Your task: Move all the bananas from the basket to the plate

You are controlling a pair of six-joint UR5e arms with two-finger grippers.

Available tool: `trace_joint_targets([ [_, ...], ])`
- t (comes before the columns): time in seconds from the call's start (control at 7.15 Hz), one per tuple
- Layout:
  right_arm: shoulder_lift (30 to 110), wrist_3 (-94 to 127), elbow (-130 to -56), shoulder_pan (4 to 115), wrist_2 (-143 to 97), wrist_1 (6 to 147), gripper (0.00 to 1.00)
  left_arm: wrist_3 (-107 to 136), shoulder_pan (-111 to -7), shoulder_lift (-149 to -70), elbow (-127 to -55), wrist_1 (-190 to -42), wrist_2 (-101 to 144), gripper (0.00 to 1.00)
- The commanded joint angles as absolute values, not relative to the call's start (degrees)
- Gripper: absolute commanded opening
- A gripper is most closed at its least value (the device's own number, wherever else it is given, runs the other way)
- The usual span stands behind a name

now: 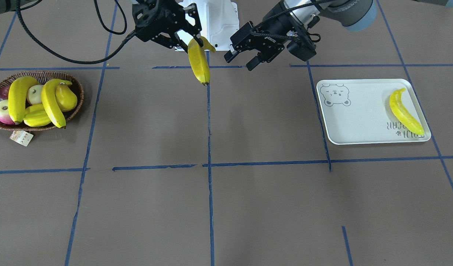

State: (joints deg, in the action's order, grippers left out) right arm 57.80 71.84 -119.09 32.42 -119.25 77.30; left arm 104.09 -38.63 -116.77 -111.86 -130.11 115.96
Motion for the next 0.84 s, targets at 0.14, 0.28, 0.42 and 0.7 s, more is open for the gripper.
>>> trace_joint_targets([
  [0.14, 57.5, 72.2, -119.1, 29.8, -118.0, 74.8, 0.0, 104.9, -37.6, -119.9, -109.9, -130.7, 115.9, 0.99],
  [0.28, 57.5, 72.2, -119.1, 29.8, -118.0, 74.8, 0.0, 104.9, -36.4, -119.9, -109.9, -130.7, 116.0, 0.99],
  [0.42, 57.5, 72.2, -119.1, 29.8, -118.0, 74.8, 0.01, 105.0, -34.7, -120.3, -110.1, -130.7, 116.0, 0.99],
  [0.7, 57.6, 72.2, -119.2, 29.9, -118.0, 74.8, 0.01, 104.9, -32.8, -120.4, -110.0, -130.9, 115.9, 0.99],
])
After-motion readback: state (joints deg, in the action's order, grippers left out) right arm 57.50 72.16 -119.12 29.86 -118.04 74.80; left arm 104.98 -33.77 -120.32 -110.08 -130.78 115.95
